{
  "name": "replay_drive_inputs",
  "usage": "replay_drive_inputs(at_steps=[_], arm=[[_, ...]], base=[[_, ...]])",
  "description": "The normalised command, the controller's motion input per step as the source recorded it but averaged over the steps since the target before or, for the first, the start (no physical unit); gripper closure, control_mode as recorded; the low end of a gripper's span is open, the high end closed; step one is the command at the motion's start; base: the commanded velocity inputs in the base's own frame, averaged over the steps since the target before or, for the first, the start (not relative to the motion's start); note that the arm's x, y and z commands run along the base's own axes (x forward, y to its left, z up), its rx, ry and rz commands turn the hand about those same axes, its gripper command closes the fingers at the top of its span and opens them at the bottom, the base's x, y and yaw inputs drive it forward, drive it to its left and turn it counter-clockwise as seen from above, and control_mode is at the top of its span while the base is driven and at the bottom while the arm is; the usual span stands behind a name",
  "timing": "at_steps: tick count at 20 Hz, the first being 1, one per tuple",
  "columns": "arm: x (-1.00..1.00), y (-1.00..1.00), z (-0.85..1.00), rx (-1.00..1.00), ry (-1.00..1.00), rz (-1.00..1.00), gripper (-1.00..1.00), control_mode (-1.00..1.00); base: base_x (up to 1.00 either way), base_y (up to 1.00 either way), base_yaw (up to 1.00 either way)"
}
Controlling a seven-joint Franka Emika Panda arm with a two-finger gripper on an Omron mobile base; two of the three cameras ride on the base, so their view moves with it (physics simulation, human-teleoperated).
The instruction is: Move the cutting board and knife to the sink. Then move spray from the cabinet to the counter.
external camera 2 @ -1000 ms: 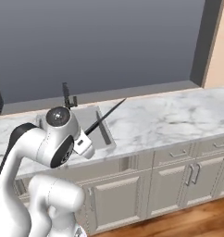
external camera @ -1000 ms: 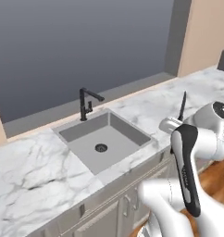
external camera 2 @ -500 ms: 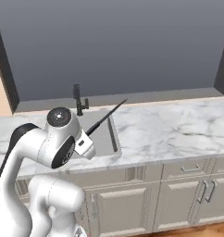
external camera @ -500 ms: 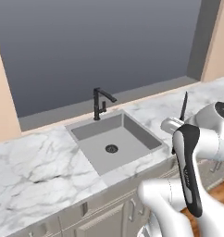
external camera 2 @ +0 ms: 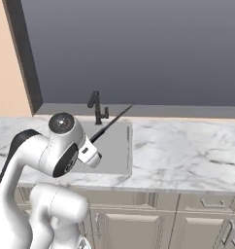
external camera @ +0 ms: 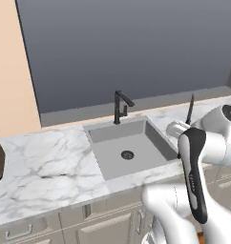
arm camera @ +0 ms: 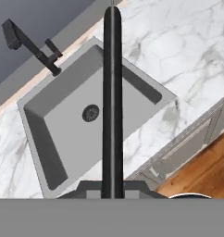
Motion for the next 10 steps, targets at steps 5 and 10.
replay_drive_inputs(at_steps=[5, 10], arm=[[0.00, 0.00, 0.00, 0.00, 0.00, 0.00, 1.00, 1.00], [0.00, 0.00, 0.00, 0.00, 0.00, 0.00, 1.00, 1.00]], base=[[0.60, -0.51, 0.40], [0.55, -0.29, 0.36]])
